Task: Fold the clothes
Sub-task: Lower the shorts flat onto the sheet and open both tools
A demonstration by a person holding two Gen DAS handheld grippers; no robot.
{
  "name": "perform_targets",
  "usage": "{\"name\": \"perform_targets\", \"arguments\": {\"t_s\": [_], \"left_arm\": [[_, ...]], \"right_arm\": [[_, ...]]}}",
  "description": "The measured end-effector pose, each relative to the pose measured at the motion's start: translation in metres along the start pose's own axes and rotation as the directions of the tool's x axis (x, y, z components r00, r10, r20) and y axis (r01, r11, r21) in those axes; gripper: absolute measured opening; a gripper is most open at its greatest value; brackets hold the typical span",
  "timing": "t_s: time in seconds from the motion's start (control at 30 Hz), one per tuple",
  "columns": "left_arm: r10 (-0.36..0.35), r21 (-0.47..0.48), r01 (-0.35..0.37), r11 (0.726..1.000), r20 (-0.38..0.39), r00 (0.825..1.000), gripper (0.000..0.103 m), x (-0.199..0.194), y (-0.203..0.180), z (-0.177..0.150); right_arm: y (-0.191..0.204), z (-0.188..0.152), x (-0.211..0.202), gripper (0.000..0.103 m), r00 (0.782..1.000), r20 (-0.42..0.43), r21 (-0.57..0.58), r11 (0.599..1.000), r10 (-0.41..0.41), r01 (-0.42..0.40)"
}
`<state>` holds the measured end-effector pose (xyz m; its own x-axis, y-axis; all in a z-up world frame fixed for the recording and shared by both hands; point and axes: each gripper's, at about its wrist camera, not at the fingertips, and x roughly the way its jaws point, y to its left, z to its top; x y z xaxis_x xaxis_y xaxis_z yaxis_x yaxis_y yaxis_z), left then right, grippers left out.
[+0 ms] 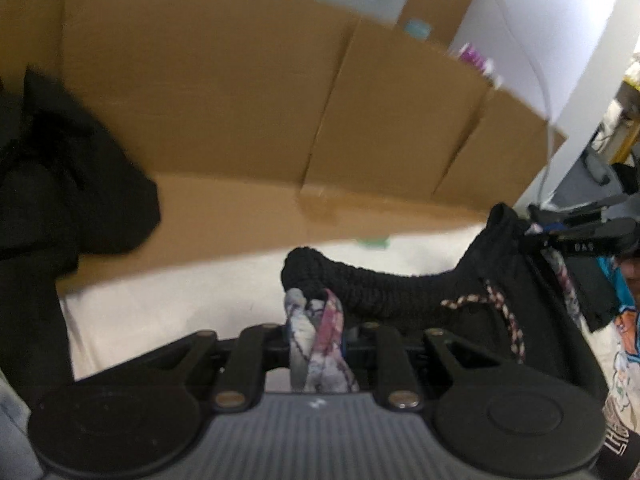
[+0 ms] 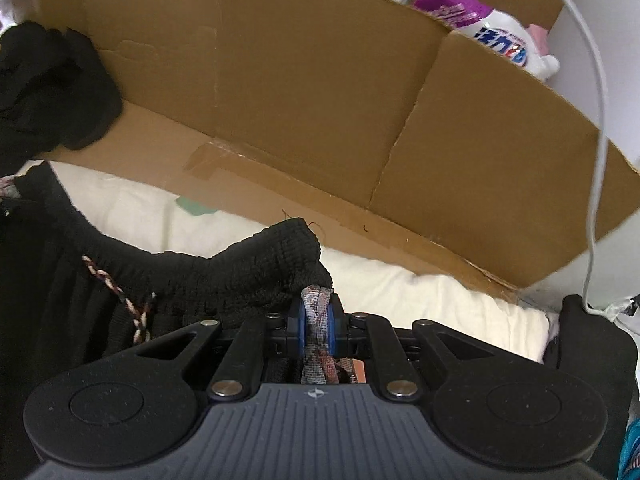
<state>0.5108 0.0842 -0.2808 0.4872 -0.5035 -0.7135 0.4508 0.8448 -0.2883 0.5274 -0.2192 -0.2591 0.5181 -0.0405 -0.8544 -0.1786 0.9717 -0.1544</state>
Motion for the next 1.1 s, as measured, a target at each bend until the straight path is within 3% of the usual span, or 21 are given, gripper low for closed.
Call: {"name": "perform_targets", "arguments": {"t_s": [0.07, 0.1, 0.13, 0.17, 0.2, 0.23, 0.27, 0.5, 0.67, 0.93, 1.1], "left_arm": [[0.036, -0.020, -0.037, 0.999, -0.052, 0.998, 0.029, 0.005, 0.001, -0.012], [0.039, -0.027, -0.041, 0.999, -0.056, 0.998, 0.036, 0.003, 0.002, -0.018], [0.035, -0.032, -0.037, 0.999, -0.057, 0.998, 0.040, -0.001, 0.002, -0.025], [0.031, -0.038, -0.033, 0.999, -0.058, 0.998, 0.048, -0.005, 0.002, -0.031], [0.034, -0.039, -0.036, 0.999, -0.060, 0.998, 0.056, -0.009, 0.002, -0.037], [0.040, -0.034, -0.042, 0.999, -0.065, 0.997, 0.057, -0.013, 0.001, -0.042], [0.047, -0.029, -0.049, 0.998, -0.070, 0.996, 0.057, -0.018, 0.000, -0.048], [0.069, -0.015, -0.071, 0.997, -0.103, 0.992, 0.060, -0.064, -0.013, -0.084], [0.087, -0.054, -0.094, 0.994, -0.113, 0.990, 0.059, -0.085, -0.015, -0.112], [0.178, -0.095, -0.197, 0.976, -0.177, 0.968, 0.059, -0.140, -0.020, -0.180], [0.222, -0.150, -0.252, 0.956, -0.190, 0.956, 0.059, -0.187, -0.021, -0.230]], "right_arm": [[0.002, 0.001, 0.017, 0.011, 0.999, -0.044, 0.034, 0.999, 0.030, -0.029], [0.003, 0.002, 0.025, 0.012, 0.997, -0.064, 0.048, 0.998, 0.045, -0.042], [0.005, -0.001, 0.027, 0.017, 0.997, -0.069, 0.045, 0.999, 0.030, -0.026], [0.008, -0.003, 0.029, 0.033, 0.997, -0.073, 0.042, 0.999, 0.014, -0.011], [0.010, -0.006, 0.030, 0.040, 0.997, -0.078, 0.039, 0.999, -0.001, 0.004], [0.010, -0.009, 0.029, 0.049, 0.997, -0.076, 0.044, 0.999, 0.000, 0.003], [0.010, -0.012, 0.026, 0.052, 0.997, -0.073, 0.048, 0.999, 0.009, -0.005], [-0.022, -0.053, -0.004, 0.052, 0.998, -0.053, 0.160, 0.987, 0.035, -0.026], [-0.050, -0.109, -0.032, 0.052, 0.995, -0.055, 0.274, 0.960, 0.080, -0.062], [-0.081, -0.197, -0.080, 0.052, 0.992, -0.051, 0.361, 0.929, 0.113, -0.087], [-0.091, -0.239, -0.109, 0.052, 0.987, -0.067, 0.341, 0.933, 0.143, -0.112]]}}
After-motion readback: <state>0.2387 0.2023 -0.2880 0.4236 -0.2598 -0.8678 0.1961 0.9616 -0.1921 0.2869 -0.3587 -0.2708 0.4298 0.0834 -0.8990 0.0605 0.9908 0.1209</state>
